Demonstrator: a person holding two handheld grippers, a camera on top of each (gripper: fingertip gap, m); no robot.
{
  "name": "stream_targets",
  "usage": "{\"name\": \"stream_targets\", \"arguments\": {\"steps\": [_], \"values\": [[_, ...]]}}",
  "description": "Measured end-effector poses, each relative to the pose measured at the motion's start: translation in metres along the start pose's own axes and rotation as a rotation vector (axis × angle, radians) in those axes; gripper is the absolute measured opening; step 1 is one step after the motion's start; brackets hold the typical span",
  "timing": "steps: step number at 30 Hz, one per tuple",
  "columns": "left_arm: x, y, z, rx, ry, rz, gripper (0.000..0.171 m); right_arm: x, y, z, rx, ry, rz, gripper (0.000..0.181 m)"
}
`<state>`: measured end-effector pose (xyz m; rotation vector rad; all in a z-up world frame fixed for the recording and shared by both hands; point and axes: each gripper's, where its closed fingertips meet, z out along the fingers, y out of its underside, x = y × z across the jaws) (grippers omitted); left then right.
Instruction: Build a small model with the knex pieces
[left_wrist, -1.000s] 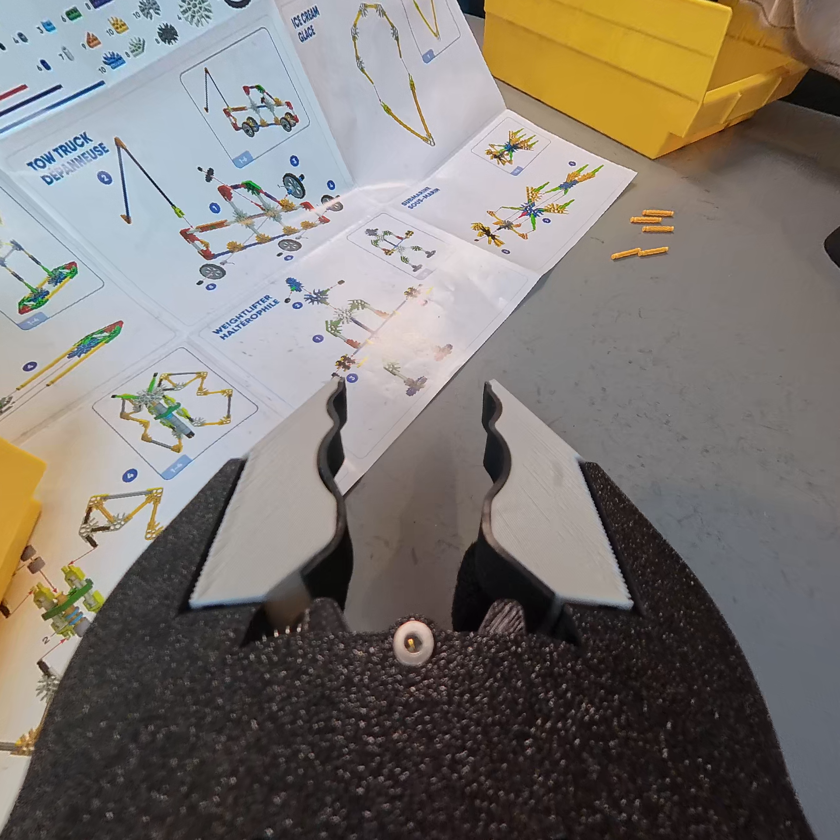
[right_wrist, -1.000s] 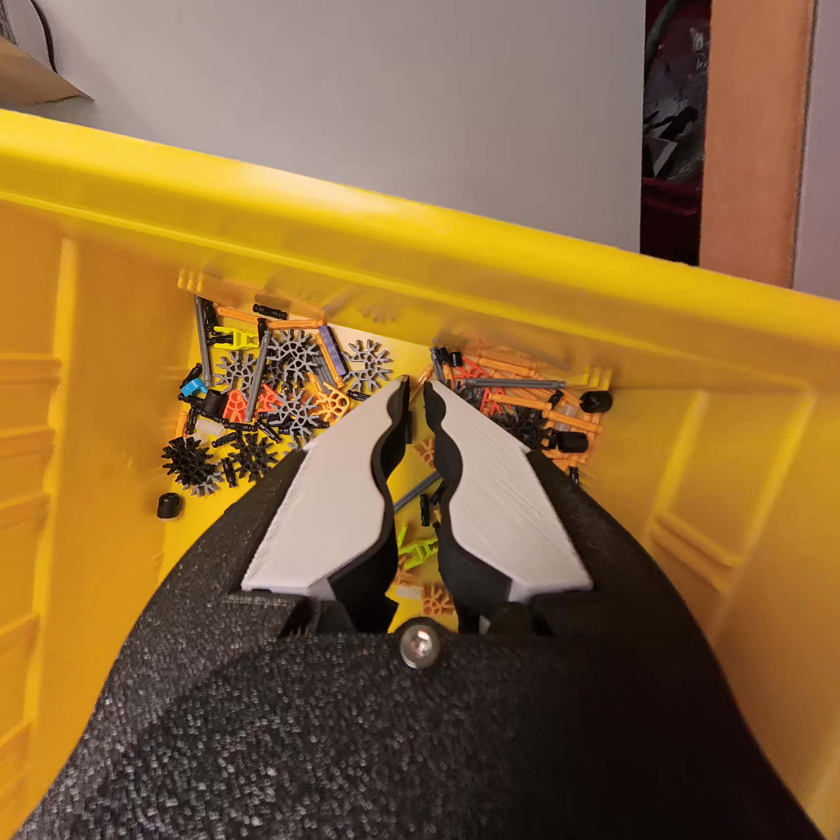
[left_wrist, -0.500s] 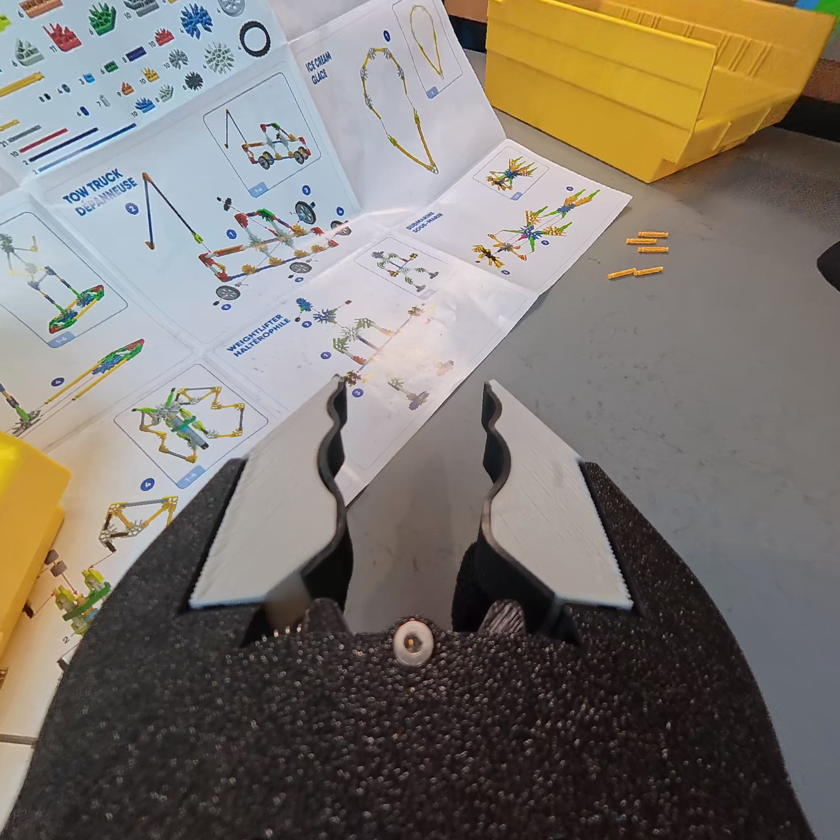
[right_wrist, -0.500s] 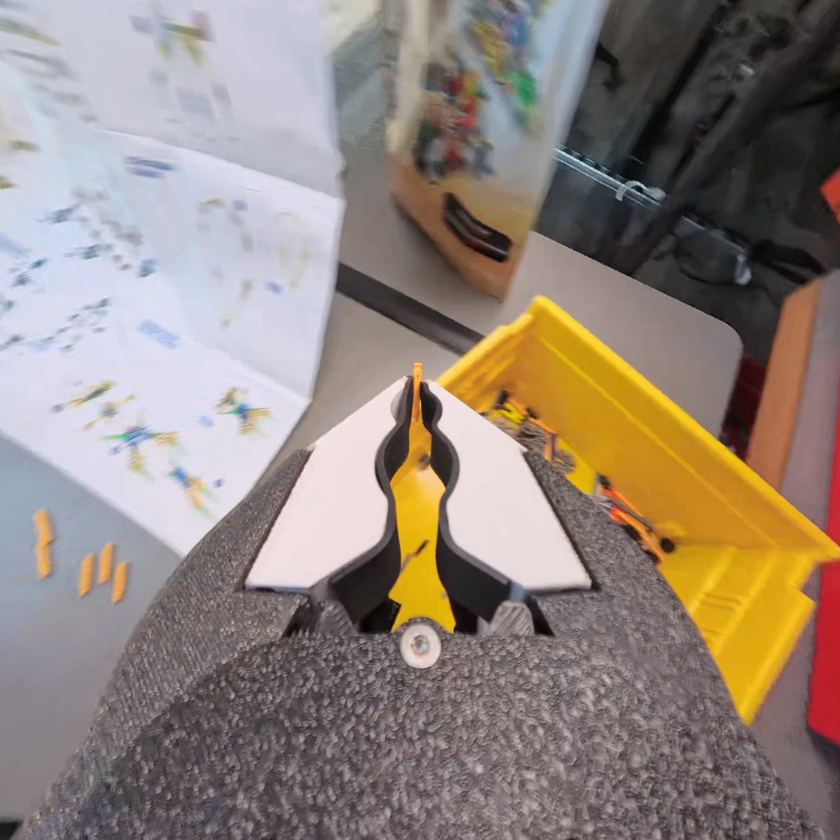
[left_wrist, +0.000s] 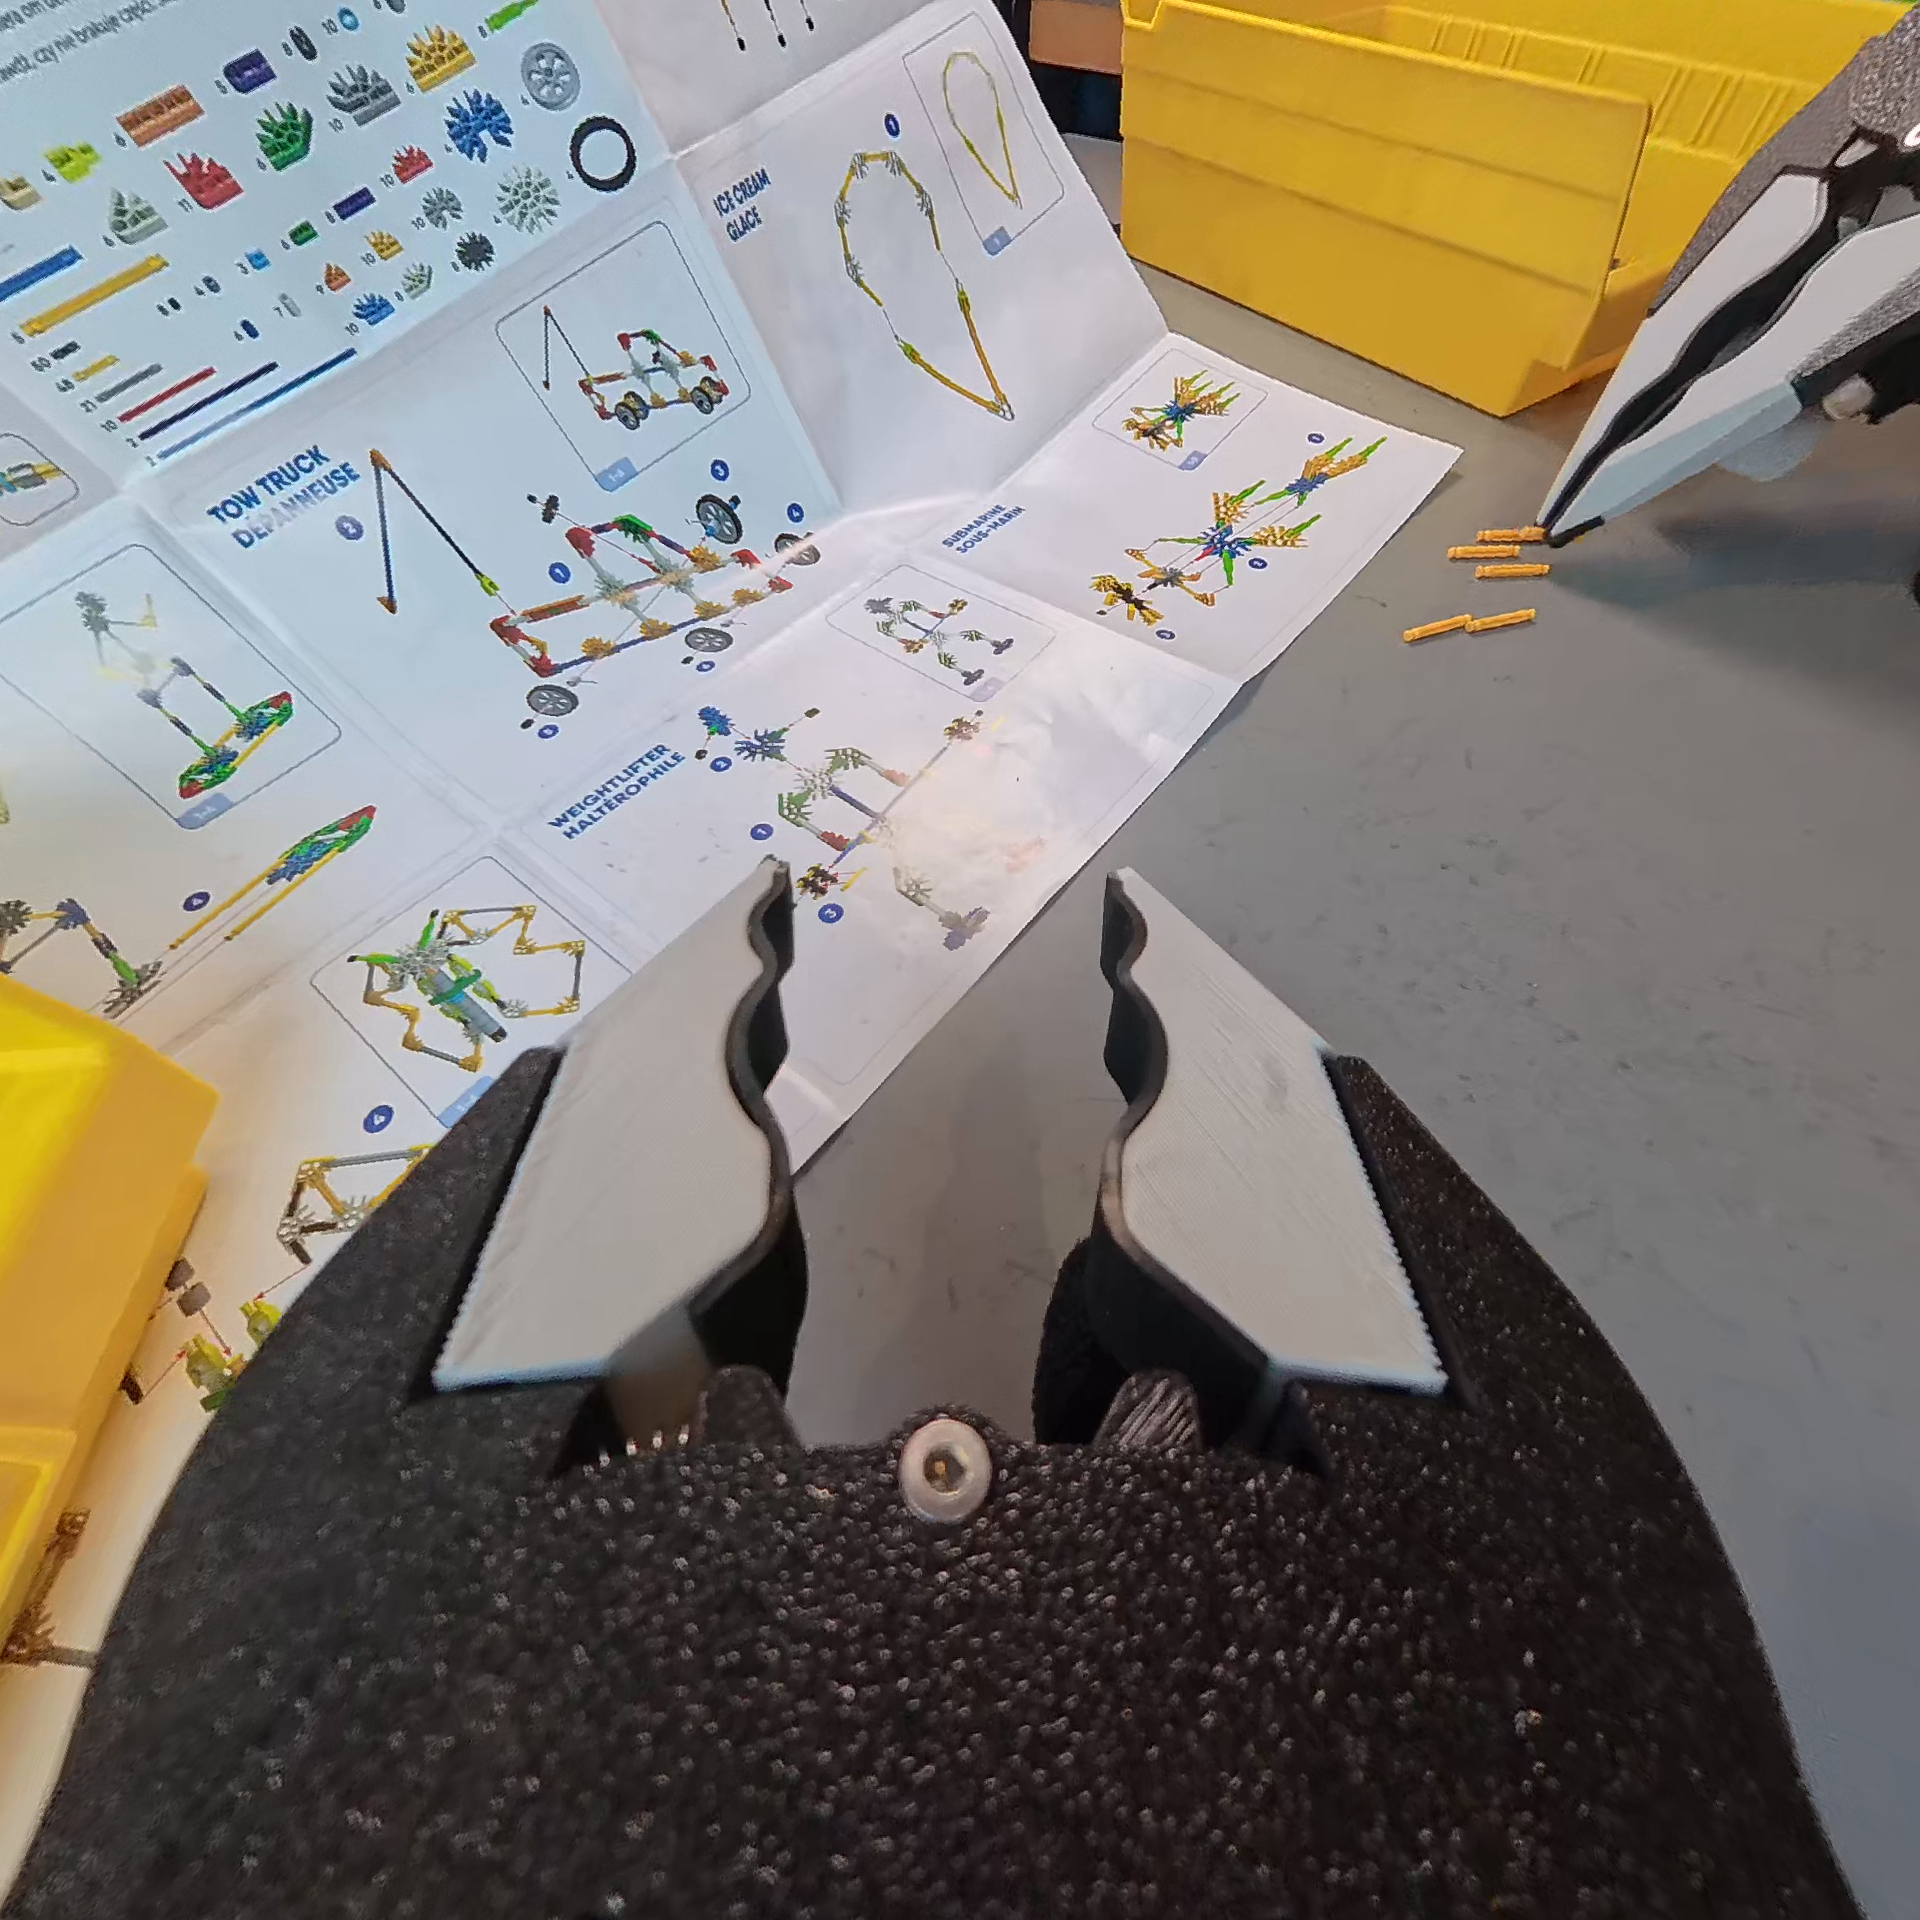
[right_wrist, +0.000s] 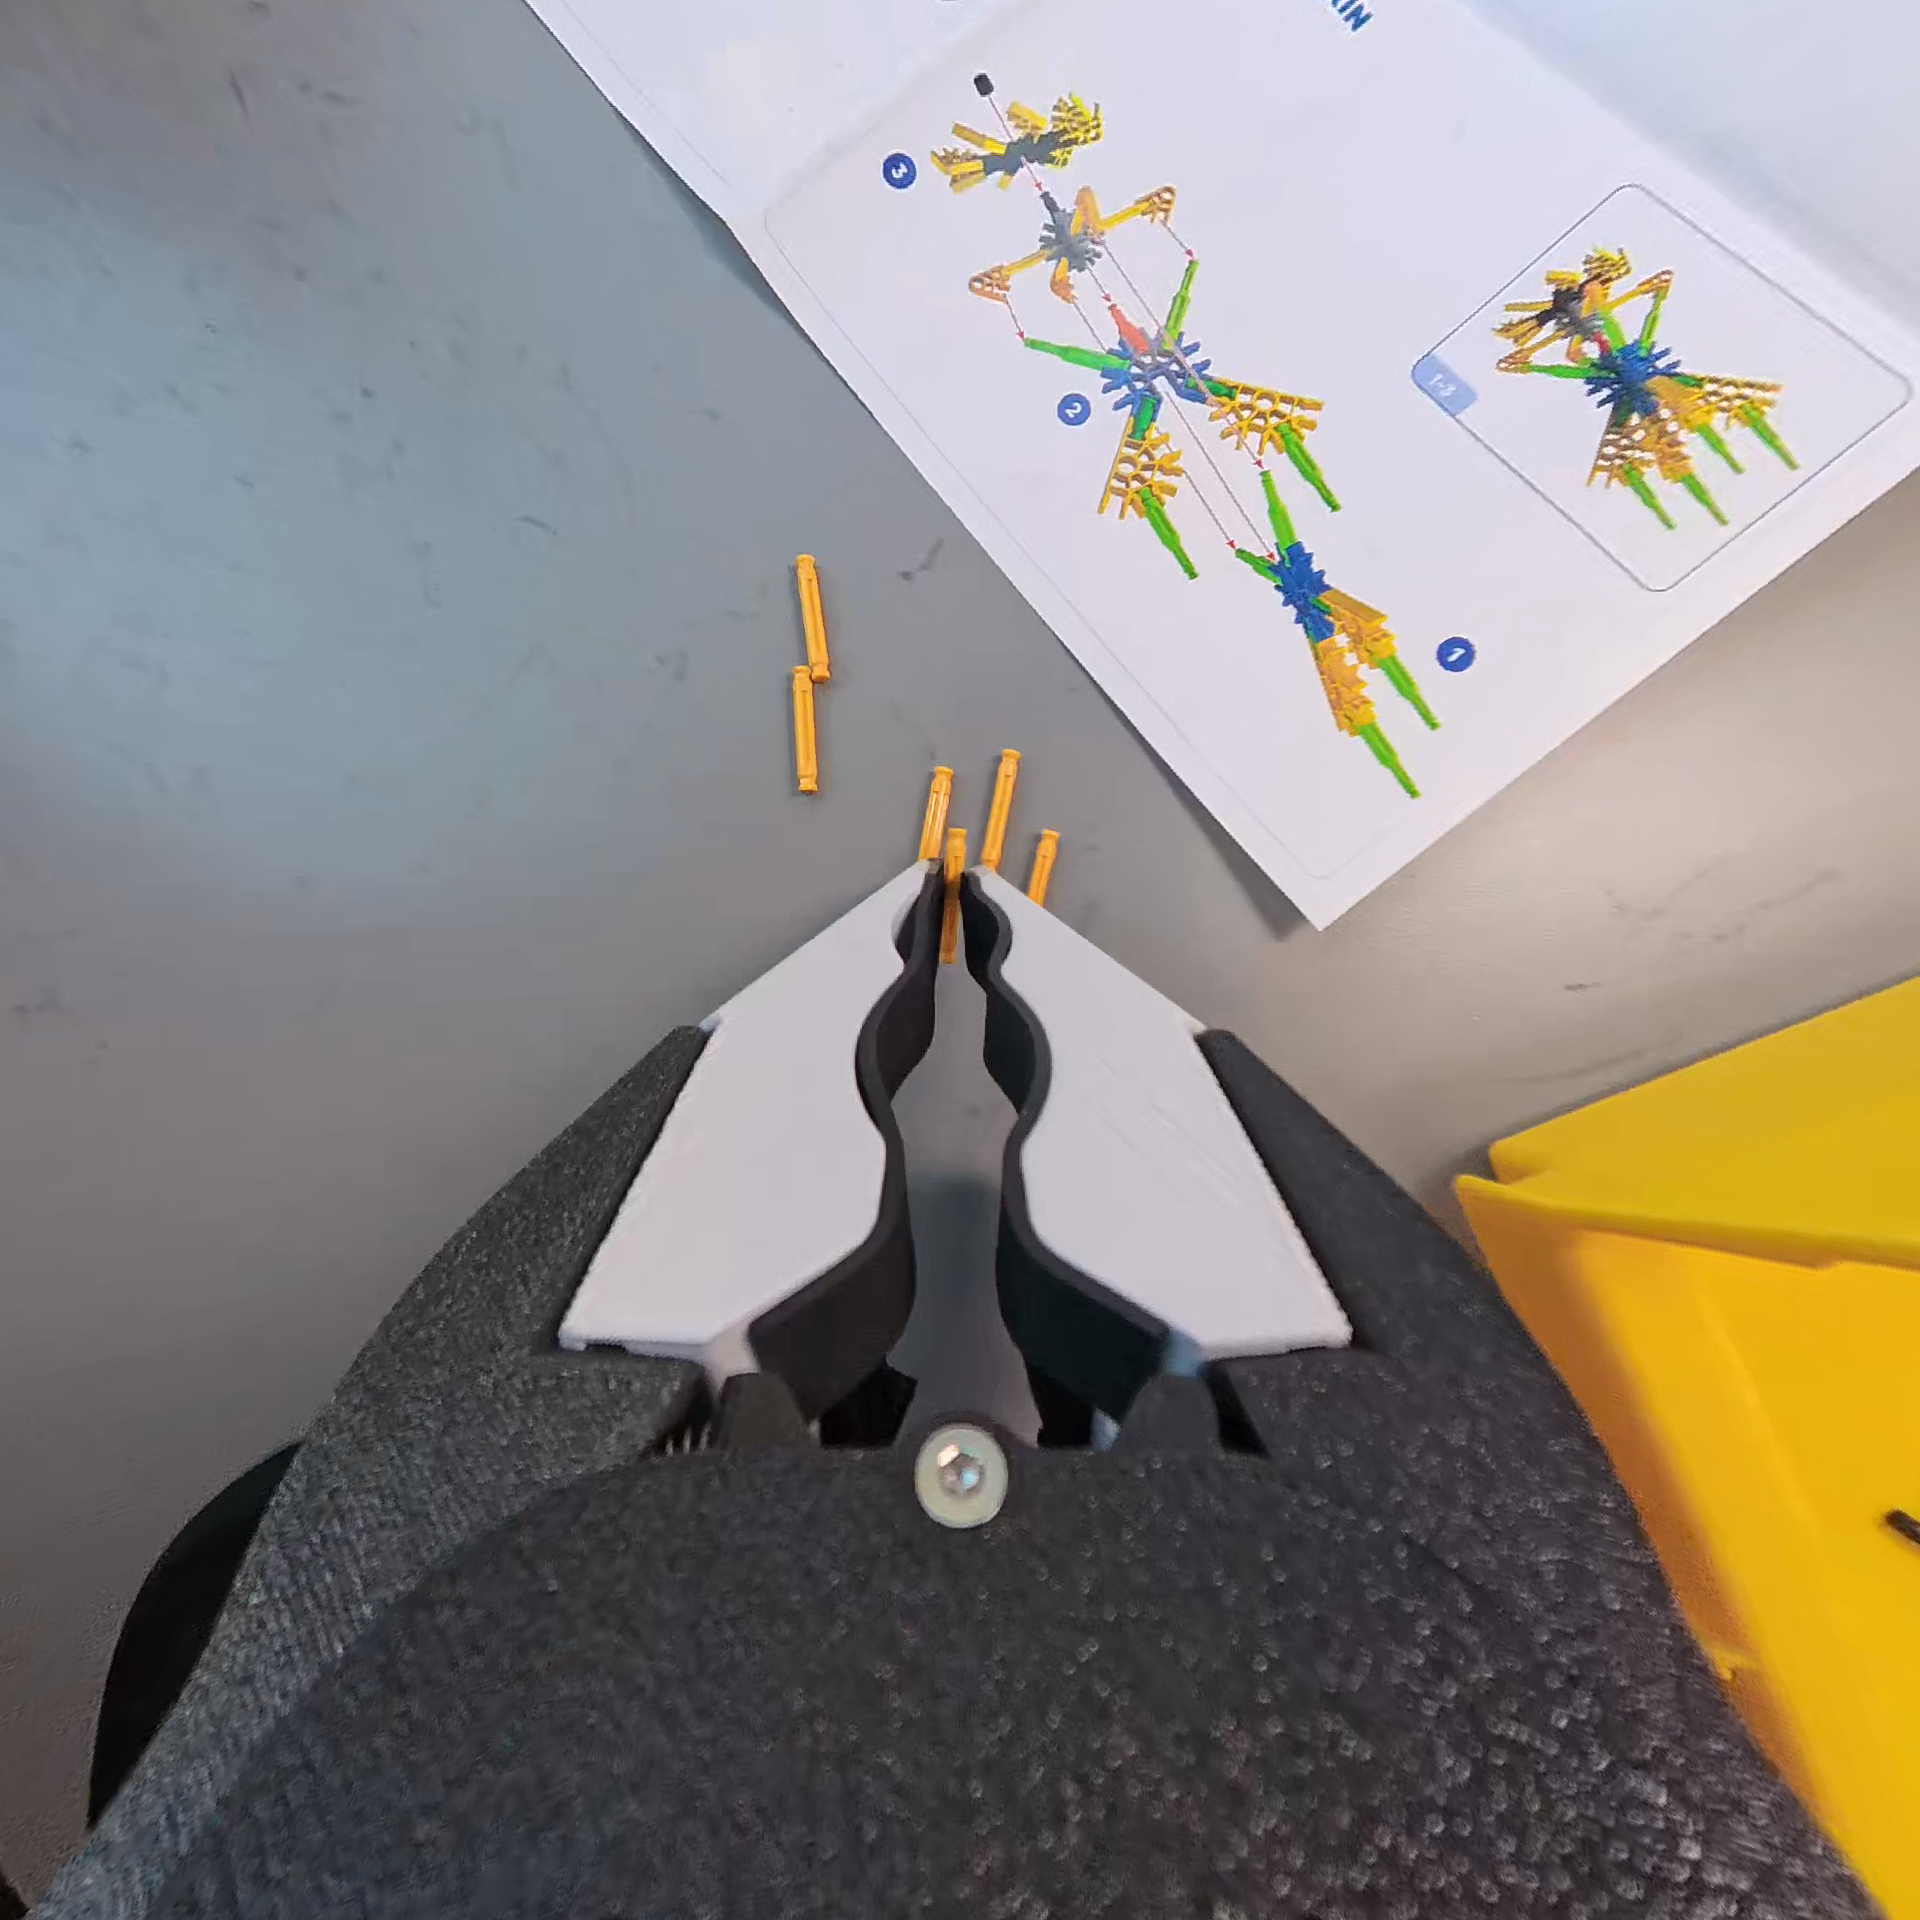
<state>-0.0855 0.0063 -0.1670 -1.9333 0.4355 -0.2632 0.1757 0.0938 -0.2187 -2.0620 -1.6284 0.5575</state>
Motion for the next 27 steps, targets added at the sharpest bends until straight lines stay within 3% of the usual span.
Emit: {"name": "stream_targets", "arguments": {"steps": [11, 20, 23, 27], "values": [[-0.001, 0.0, 0.0, -0.001, -0.007, 0.004, 0.06, -0.008, -0.003, 0.0, 0.007, 0.013, -0.017, 0.012], [0.0, 0.002, 0.002, -0.008, -0.004, 0.006, 0.06, 0.016, -0.105, -0.044, 0.467, 0.16, 0.013, 0.023], [0.0, 0.002, 0.002, -0.007, -0.003, 0.008, 0.06, 0.024, -0.13, -0.038, 0.58, 0.223, 0.035, 0.024], [0.002, 0.002, 0.003, -0.009, 0.001, 0.012, 0.06, 0.037, -0.157, -0.007, 0.621, 0.275, 0.072, 0.031]]}}
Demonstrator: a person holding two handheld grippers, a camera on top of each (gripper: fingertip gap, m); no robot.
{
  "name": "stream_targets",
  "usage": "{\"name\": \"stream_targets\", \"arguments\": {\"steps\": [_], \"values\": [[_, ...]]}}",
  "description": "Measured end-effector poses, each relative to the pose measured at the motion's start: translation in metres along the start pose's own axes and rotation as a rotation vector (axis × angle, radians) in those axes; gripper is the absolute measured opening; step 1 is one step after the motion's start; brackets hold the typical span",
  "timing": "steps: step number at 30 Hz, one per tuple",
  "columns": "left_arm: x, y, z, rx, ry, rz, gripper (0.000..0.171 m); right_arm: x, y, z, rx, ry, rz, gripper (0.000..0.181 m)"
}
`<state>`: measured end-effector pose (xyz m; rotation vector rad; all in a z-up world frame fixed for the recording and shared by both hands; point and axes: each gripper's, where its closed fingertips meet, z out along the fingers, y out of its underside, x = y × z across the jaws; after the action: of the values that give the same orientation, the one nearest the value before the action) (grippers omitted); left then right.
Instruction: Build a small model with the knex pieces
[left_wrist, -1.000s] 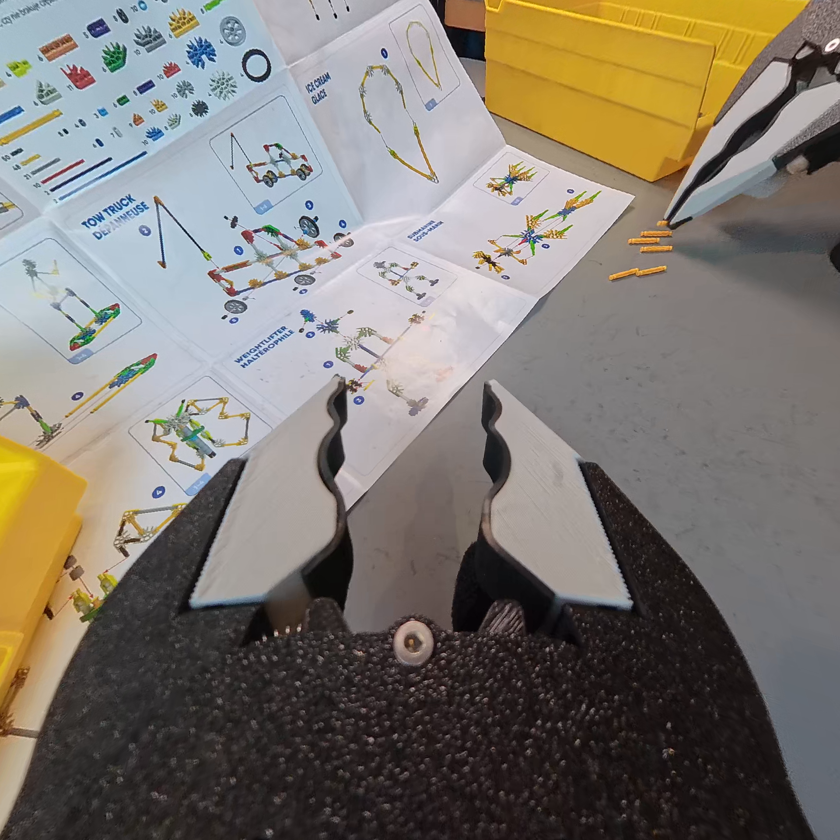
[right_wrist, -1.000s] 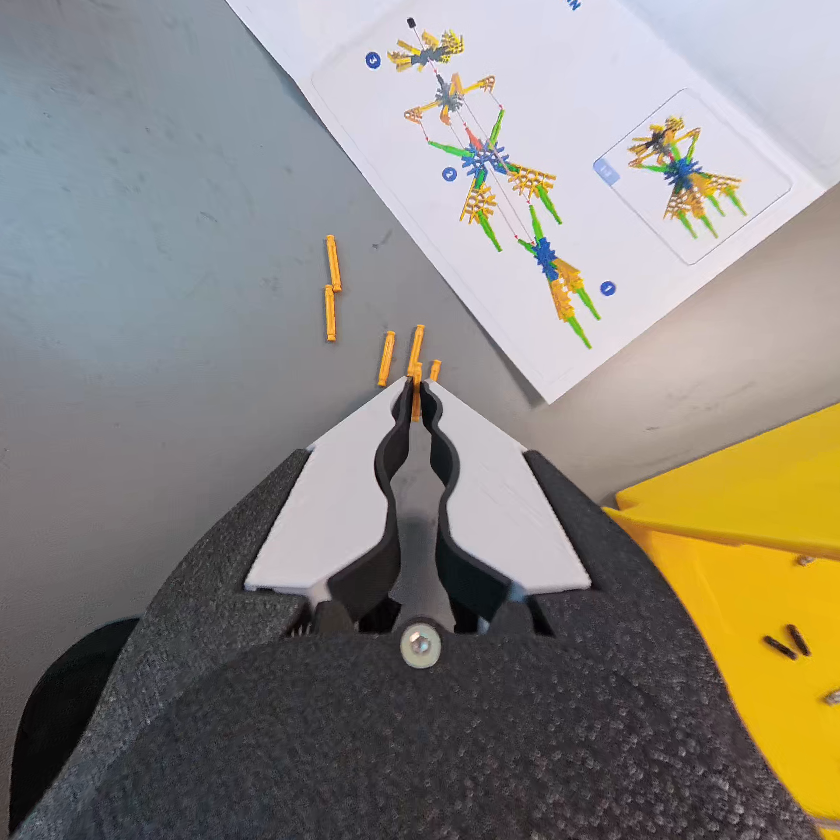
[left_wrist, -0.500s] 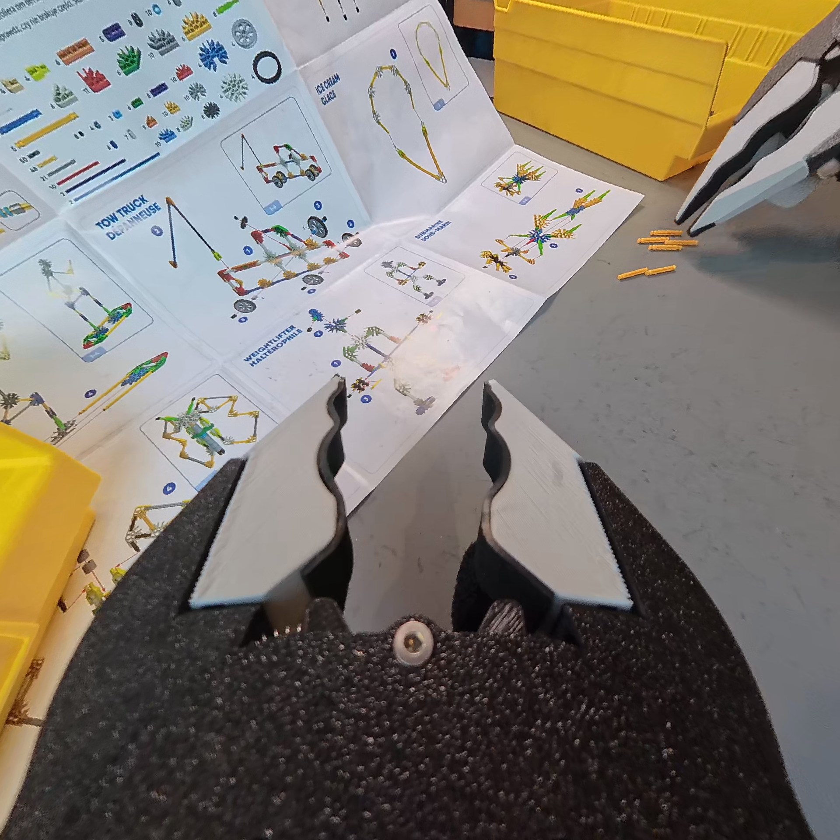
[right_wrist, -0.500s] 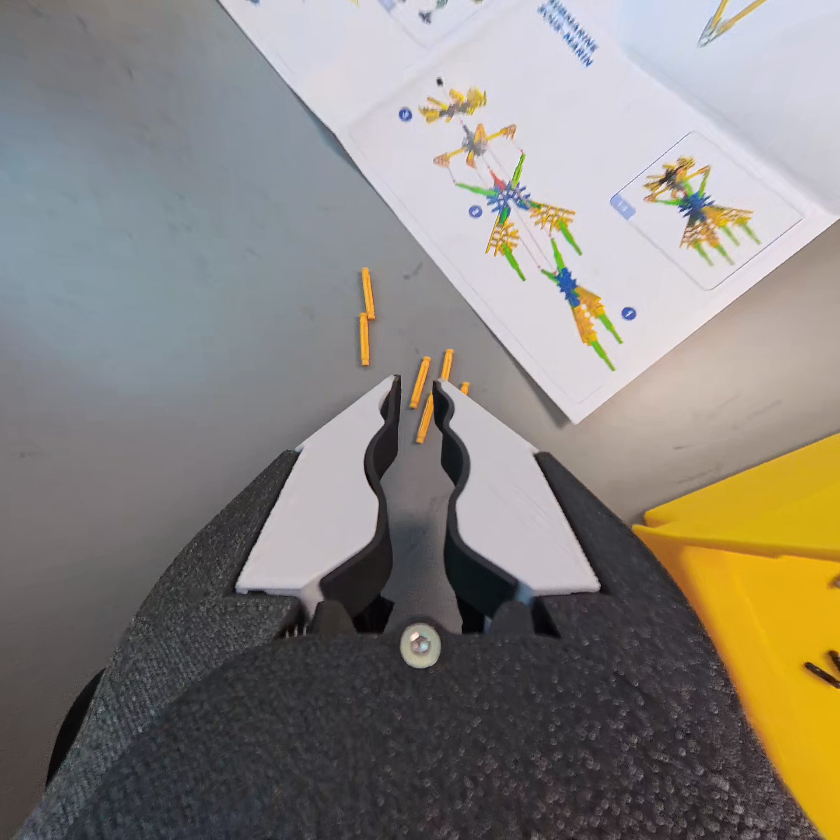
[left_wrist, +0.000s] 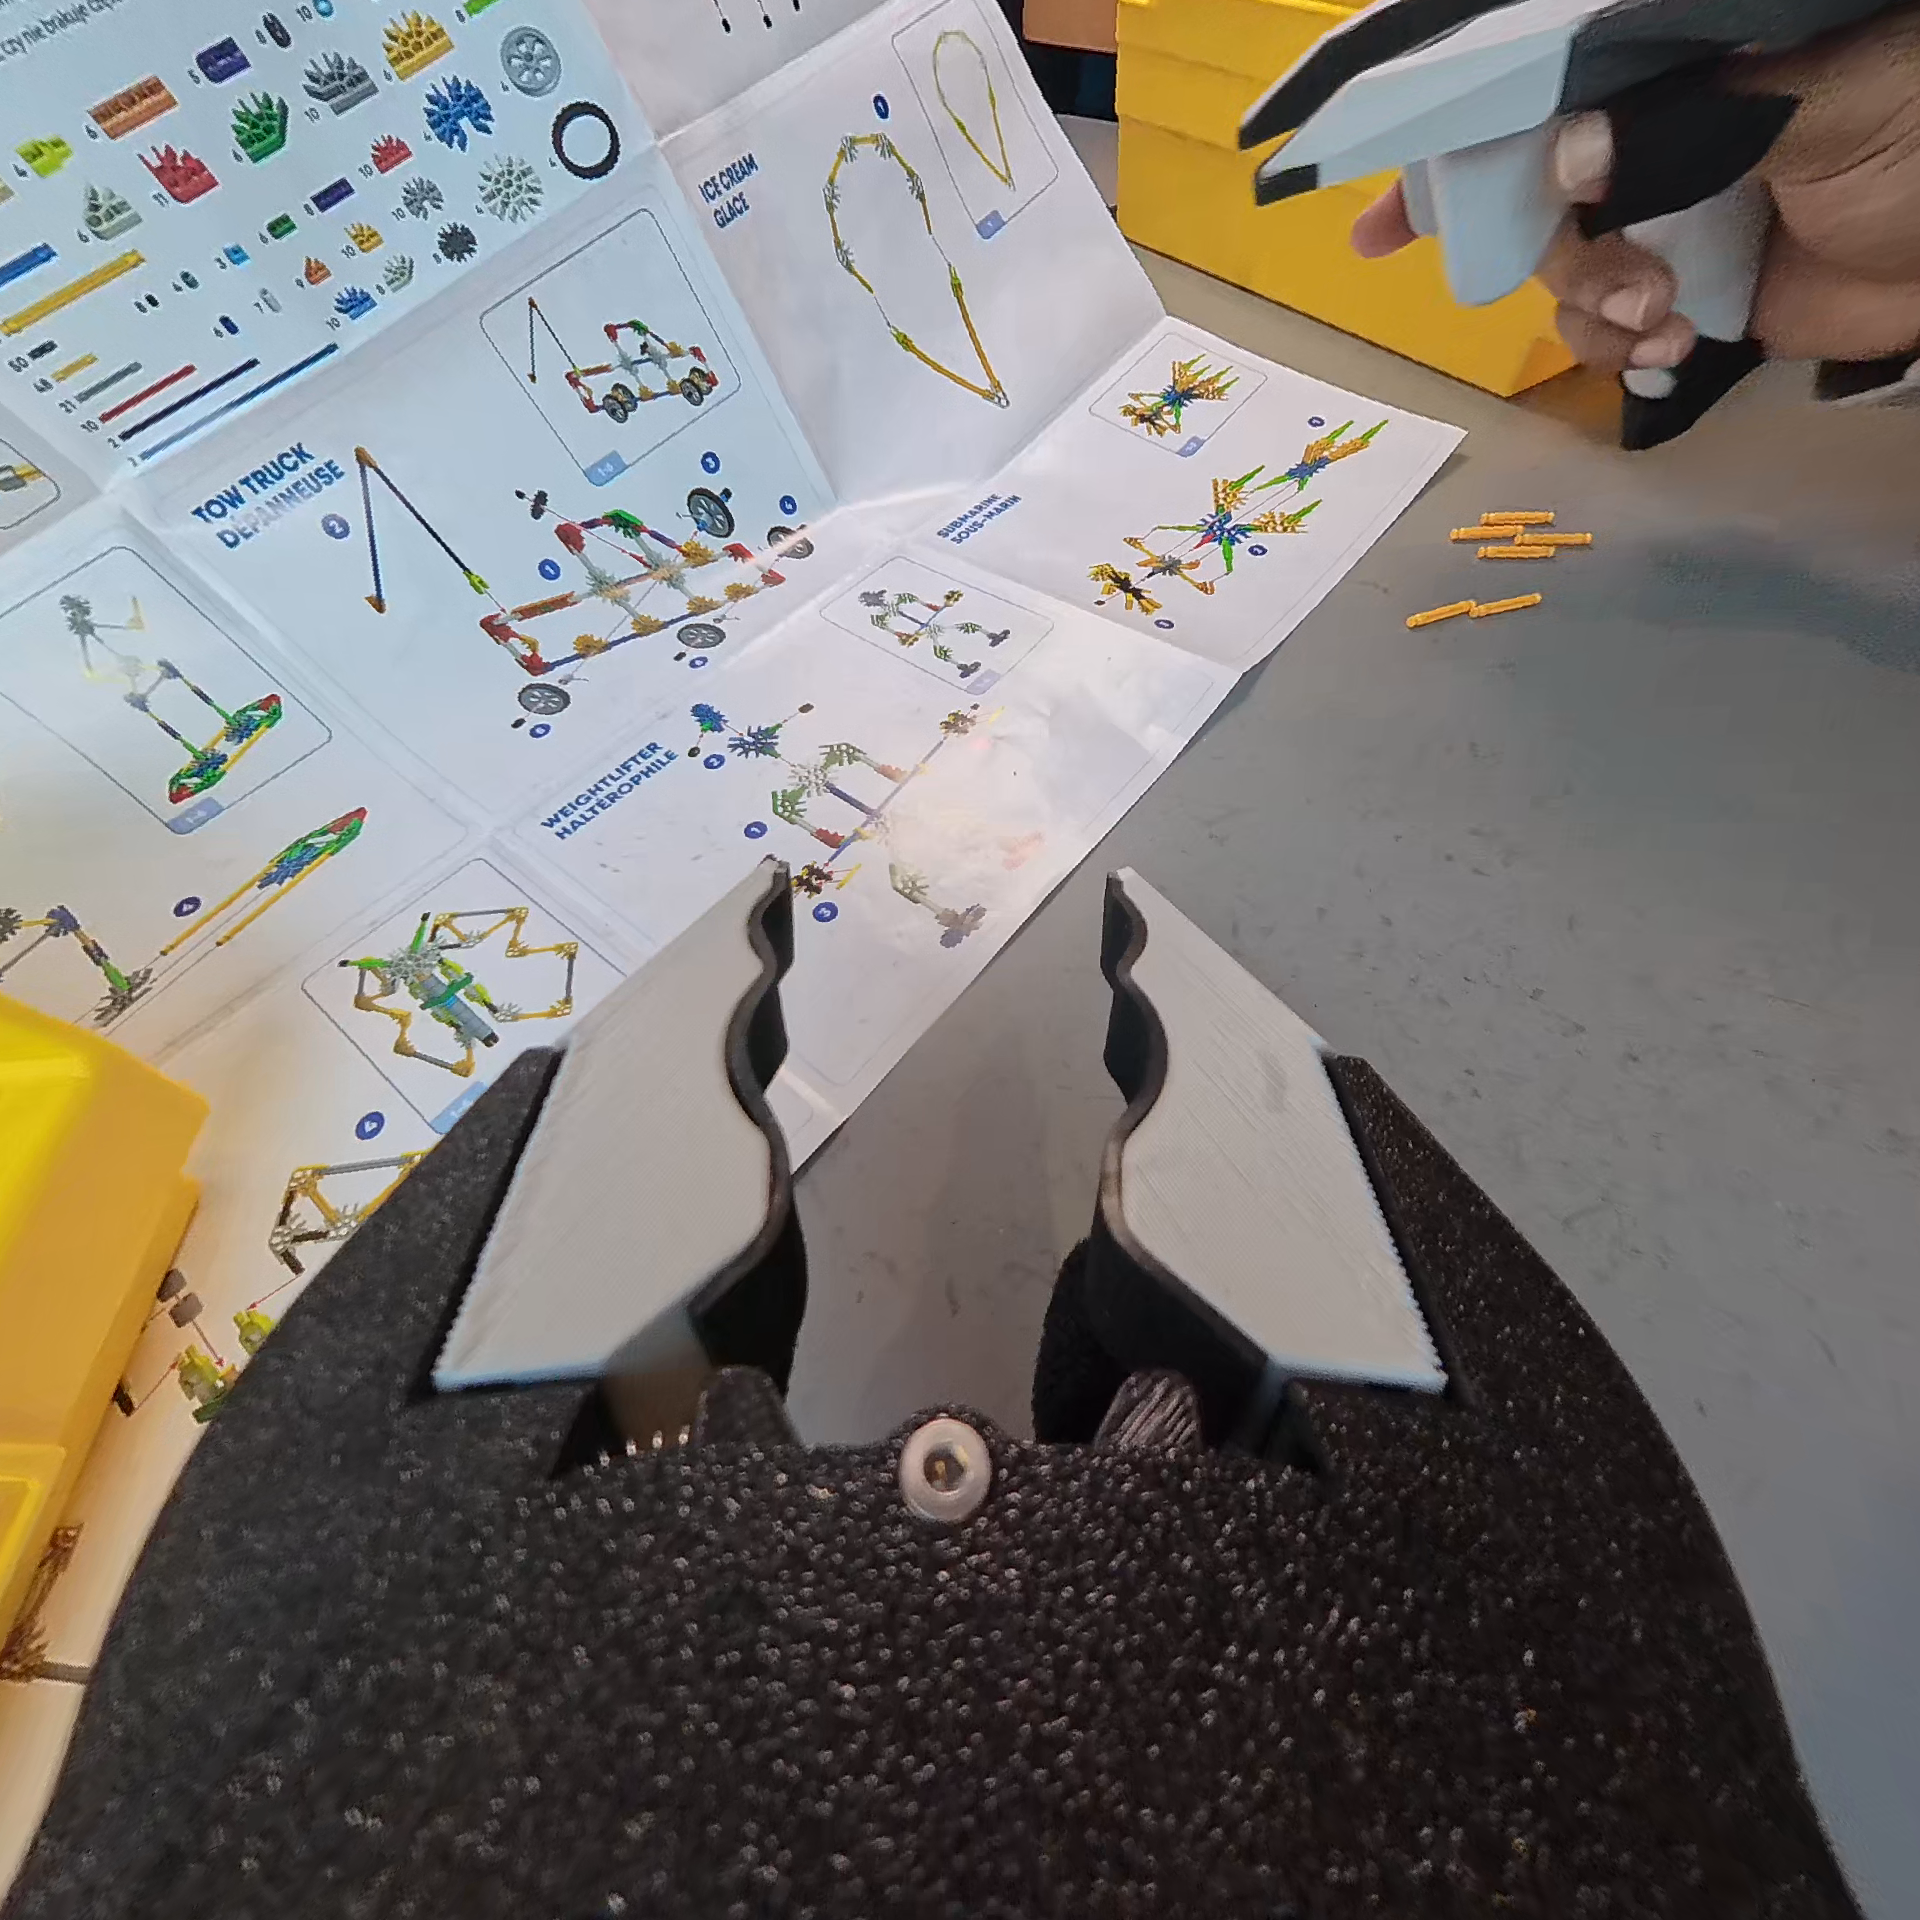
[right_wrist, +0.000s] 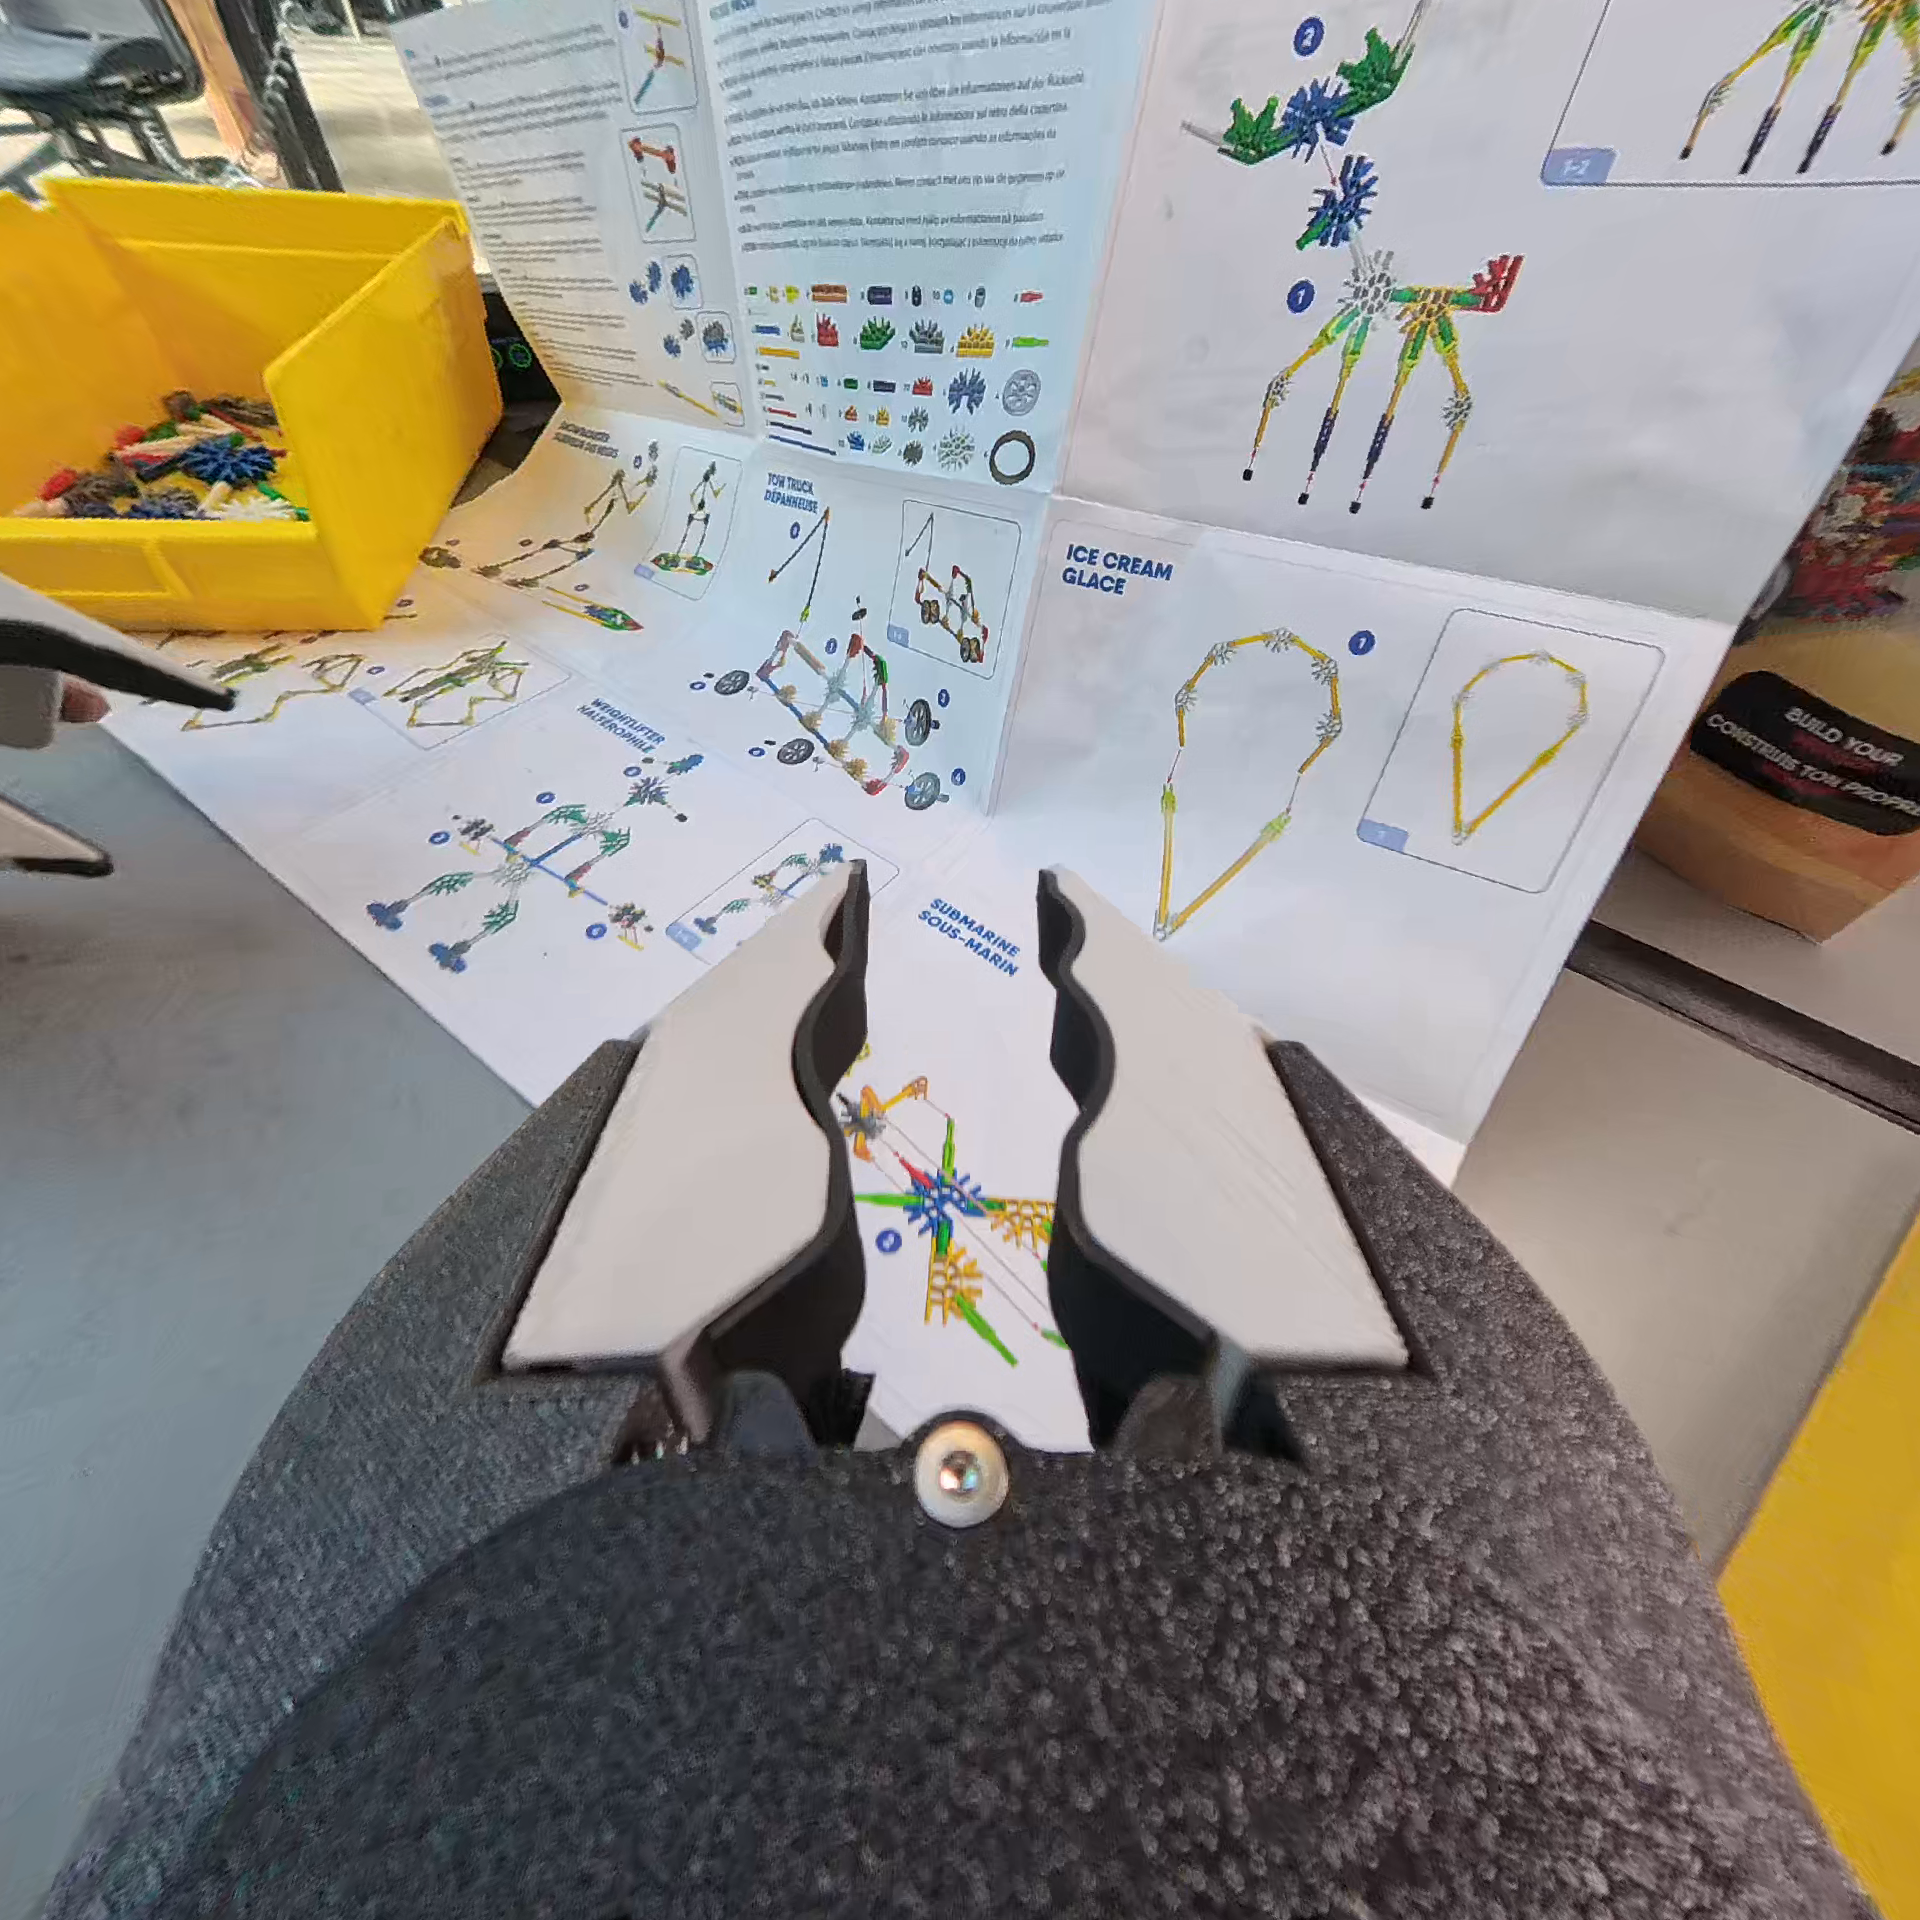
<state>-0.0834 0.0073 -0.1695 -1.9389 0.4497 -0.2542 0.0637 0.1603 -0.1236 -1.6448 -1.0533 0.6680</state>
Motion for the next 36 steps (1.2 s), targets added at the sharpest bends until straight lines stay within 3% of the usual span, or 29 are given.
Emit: {"name": "stream_targets", "arguments": {"steps": [7, 10, 18, 36], "values": [[0.002, -0.001, 0.0, 0.002, 0.003, 0.009, 0.06, 0.037, 0.003, 0.075, -0.05, 0.142, -0.135, 0.035], [0.0, 0.003, 0.002, -0.01, -0.001, 0.002, 0.06, 0.061, 0.008, 0.091, -0.073, 0.179, -0.162, 0.033], [-0.002, 0.009, 0.006, -0.026, 0.017, -0.036, 0.06, 0.094, 0.006, 0.098, -0.074, 0.175, -0.112, 0.0], [0.005, 0.007, 0.004, -0.014, 0.059, -0.043, 0.061, 0.094, -0.005, 0.092, -0.008, 0.149, -0.158, 0.002]]}}
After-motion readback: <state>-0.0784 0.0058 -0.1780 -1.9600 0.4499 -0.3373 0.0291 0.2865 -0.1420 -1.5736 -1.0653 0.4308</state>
